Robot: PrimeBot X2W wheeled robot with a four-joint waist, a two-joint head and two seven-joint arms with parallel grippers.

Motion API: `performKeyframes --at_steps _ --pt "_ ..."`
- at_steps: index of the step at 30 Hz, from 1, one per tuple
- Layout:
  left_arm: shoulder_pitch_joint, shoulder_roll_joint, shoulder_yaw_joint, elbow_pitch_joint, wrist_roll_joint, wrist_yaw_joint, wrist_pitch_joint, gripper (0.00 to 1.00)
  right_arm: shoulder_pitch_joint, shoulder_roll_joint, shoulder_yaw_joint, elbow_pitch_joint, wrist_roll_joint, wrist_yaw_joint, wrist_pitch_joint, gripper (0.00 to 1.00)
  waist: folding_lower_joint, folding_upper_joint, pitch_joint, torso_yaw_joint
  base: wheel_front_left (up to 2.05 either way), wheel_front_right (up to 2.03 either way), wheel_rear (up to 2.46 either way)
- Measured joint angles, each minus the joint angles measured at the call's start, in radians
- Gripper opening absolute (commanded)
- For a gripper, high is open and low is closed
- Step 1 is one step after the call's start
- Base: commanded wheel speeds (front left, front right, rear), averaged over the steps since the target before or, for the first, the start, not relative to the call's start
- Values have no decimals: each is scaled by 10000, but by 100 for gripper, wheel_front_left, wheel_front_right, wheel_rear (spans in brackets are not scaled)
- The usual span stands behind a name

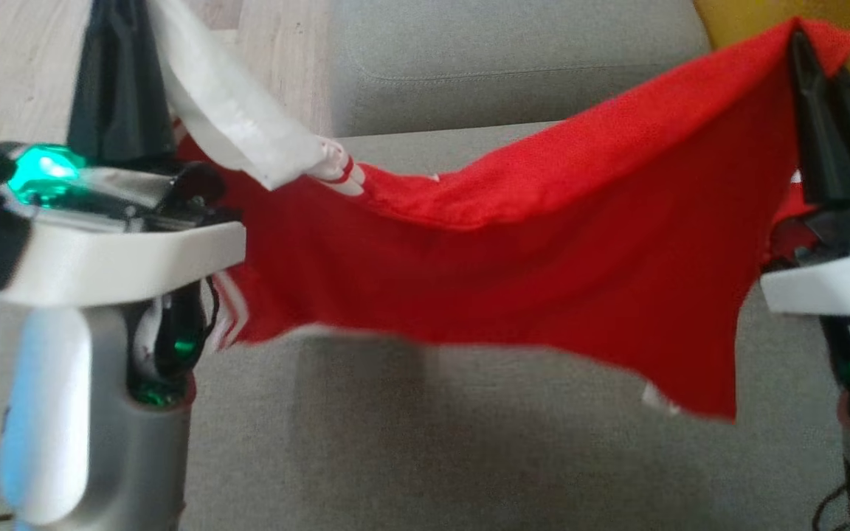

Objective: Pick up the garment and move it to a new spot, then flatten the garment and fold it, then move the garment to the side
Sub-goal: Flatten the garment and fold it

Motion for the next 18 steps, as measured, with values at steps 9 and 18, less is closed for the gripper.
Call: performKeyframes --at_steps 9,18 --pt "-832 389 -31 -671 128 117 1390 0 -227 163 -378 -650 -77 0 1154 0 0 0 696 105 0 0 0" --pt "-5312 1179 96 3804 364 -821 934 0 -5358 -1035 943 3651 142 0 188 0 1 0 2609 -43 0 0 0"
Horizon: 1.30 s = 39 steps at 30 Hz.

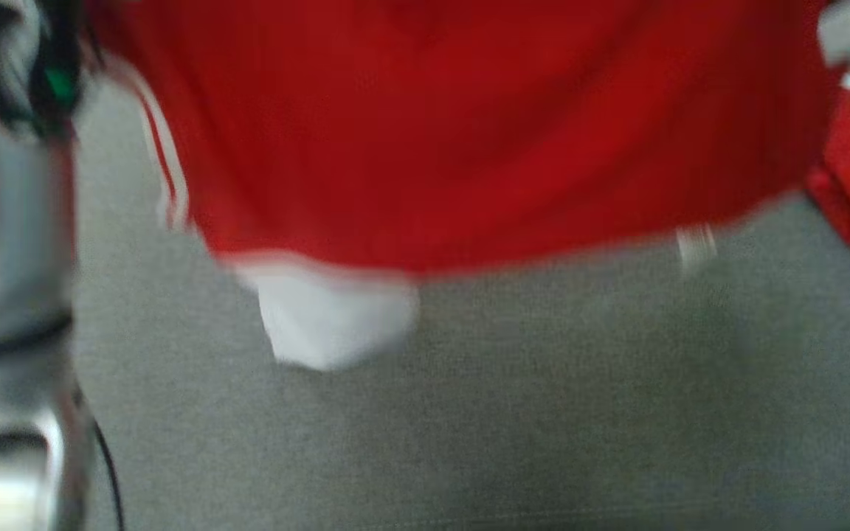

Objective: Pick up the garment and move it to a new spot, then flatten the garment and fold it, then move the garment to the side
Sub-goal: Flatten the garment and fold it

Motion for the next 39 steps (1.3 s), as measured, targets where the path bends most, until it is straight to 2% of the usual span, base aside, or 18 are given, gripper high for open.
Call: performKeyframes --at_steps 5,9,12,16,20,24,27,33,37,39 --pt "-3112 230 17 2920 449 -178 -986 0 -3395 -130 980 3415 38 0 -1513 0 2 -1 1034 -74 0 0 0" --pt "-5046 242 242 4683 575 -102 -1653 0 -5653 -15 857 5641 -504 0 -3327 0 3 -1 1594 -37 0 0 0" --pt "-5550 136 272 5396 617 -123 -1766 0 -6517 184 562 6974 -771 0 -4332 0 2 0 1682 106 0 0 0" --pt "-5520 -2 274 5620 533 -414 -1841 0 -6608 569 472 8103 -694 0 -4683 0 0 0 1690 252 0 0 0" --pt "-4526 -345 245 5415 253 -652 -1843 0 -5751 738 892 8815 -374 0 -4759 0 0 0 1658 359 0 0 0" --pt "-2381 -497 -48 5183 253 -780 -1839 0 -4236 732 1498 9476 219 0 -4755 0 0 0 1509 458 0 0 0" --pt "-731 -491 -351 4943 253 -819 -1837 0 -3196 646 2406 9674 834 0 -4633 0 0 0 1313 544 0 0 0" --pt "1868 -268 -851 4368 40 -826 -1835 0 -1633 33 4174 9041 2585 0 -3747 0 0 0 726 649 0 0 0" --pt "3386 52 -1624 4096 -259 -884 -1835 0 -505 -573 5214 8230 3620 0 -3241 0 -1 0 220 700 0 0 0" --pt "3716 123 -1799 4019 -362 -884 -1835 0 -236 -709 5407 8048 3835 0 -3149 0 -1 0 95 714 0 0 0"
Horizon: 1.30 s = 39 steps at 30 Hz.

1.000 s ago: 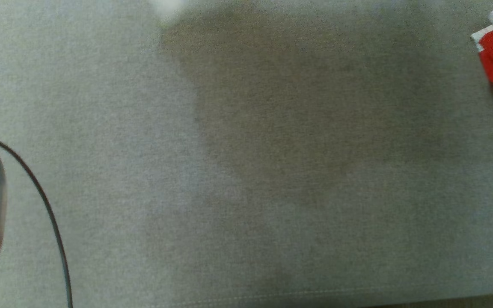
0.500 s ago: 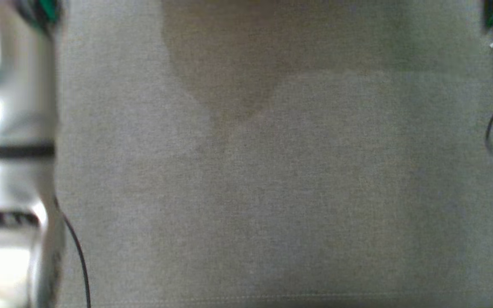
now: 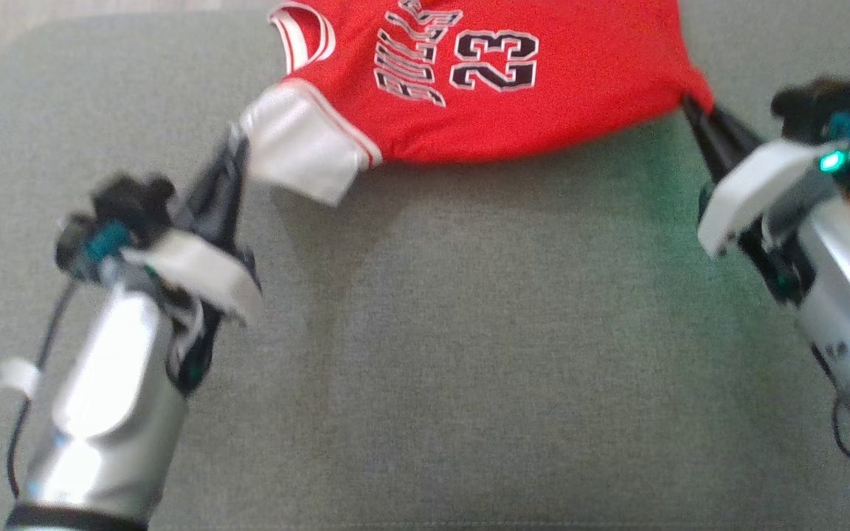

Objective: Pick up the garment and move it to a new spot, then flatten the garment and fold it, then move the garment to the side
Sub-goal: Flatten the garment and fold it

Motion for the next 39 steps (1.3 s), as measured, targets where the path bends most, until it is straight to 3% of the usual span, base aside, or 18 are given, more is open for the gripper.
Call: performKeyframes --at_steps 5,11,25,32,39 --pt "1164 560 -1164 -301 -330 -8 6 0 1001 -731 782 -667 802 0 360 0 0 0 -583 82 0 0 0" --pt "1890 1106 -1799 -713 -673 -10 102 0 1659 -1425 1559 -1298 1396 0 903 0 0 0 -1144 122 0 0 0" --pt "3551 2142 -1839 -2571 -1331 6 1229 0 2768 -2746 2748 -2462 2510 0 2077 0 0 0 -2150 148 0 0 0" --pt "5170 2980 -1912 -4470 -1778 144 2452 0 3925 -3772 3193 -3776 3703 0 3551 0 -1 0 -2626 238 0 0 0" --pt "5534 3344 -1779 -5394 -1942 443 2834 0 4325 -4211 2715 -4299 3954 0 3965 0 0 0 -2495 184 0 0 0"
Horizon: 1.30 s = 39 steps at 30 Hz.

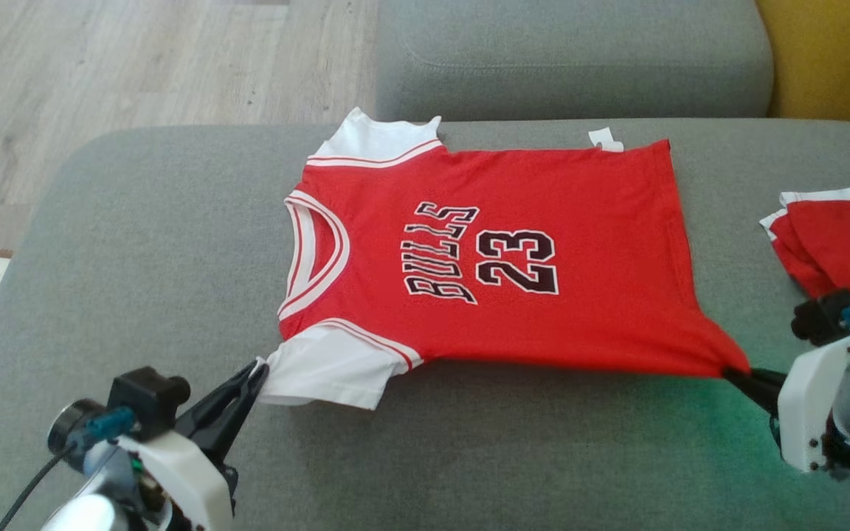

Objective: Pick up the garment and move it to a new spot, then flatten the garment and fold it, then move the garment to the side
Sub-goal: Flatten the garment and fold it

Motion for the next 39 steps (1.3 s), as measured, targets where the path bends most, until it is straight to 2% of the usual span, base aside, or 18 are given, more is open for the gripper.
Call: performKeyframes --at_steps 14,22,39 --pt "-1944 105 -151 690 428 -146 171 0 -786 570 -520 69 -834 0 788 0 0 0 819 -389 0 0 0" --pt "-3644 23 -602 1799 635 -337 136 0 -1600 894 -633 399 -1281 0 982 0 0 0 1506 -484 0 0 0" --pt "-5979 -560 -1496 4405 721 -445 -907 0 -2721 1509 -500 1323 -1526 0 840 0 0 0 2470 -698 0 0 0"
